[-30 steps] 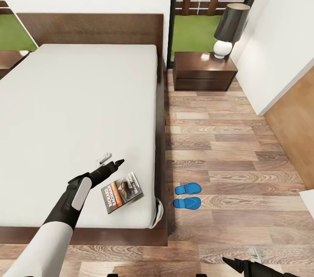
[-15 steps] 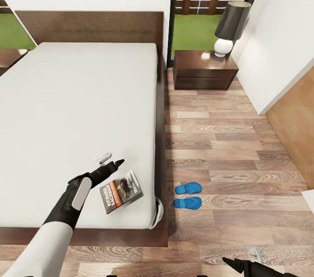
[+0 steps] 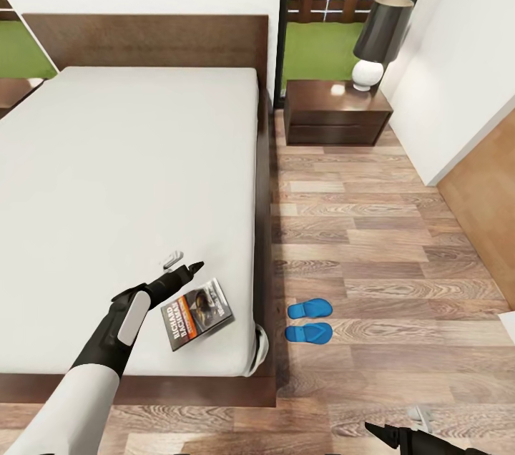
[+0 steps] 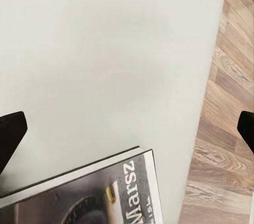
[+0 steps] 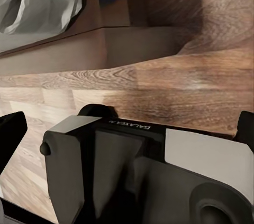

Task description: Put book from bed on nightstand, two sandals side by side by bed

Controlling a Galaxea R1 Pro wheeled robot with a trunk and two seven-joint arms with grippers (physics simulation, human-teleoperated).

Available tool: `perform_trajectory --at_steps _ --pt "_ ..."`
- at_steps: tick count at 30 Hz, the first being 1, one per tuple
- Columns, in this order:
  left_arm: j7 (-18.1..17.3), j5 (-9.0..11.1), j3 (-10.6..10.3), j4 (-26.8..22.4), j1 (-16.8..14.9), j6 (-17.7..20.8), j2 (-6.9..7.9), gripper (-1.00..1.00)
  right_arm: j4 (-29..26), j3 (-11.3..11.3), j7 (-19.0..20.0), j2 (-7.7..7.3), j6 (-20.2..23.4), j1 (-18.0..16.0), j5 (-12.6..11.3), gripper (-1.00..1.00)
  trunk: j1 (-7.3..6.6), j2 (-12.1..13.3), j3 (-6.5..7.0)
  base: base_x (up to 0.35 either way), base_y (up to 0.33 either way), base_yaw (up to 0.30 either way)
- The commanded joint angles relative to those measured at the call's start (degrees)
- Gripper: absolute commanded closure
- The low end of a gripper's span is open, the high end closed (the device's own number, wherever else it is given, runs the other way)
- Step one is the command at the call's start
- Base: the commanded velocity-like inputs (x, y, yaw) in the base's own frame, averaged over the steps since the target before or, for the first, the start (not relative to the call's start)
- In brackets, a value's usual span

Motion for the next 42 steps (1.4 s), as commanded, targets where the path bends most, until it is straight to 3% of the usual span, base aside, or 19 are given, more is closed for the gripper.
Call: perform_trajectory --at_steps 1,6,33,42 --pt "-0.1 0.3 0.2 0.0 0.0 0.4 -0.02 -1.00 0.0 -0.4 0.3 0.04 0.6 0.0 0.2 -1.00 0.00 0.0 -0.04 0.000 0.000 0.000" --pt "-0.1 0.3 0.2 0.0 0.0 0.4 -0.02 -1.00 0.0 -0.4 0.3 0.04 0.6 0.0 0.2 -1.00 0.00 0.0 -0.04 0.000 0.000 0.000" --pt "-0.2 0.3 1.0 0.0 0.0 0.4 -0.02 -1.00 0.0 -0.4 0.3 0.04 0.6 0.0 0.2 -1.00 5.94 -10.9 -4.88 0.000 0.000 0.000" --pt "-0.2 0.3 1.0 0.0 0.0 0.4 -0.02 -1.00 0.0 -0.4 0.3 0.04 0.6 0.0 0.2 -1.00 5.94 -10.9 -4.88 0.000 0.000 0.000"
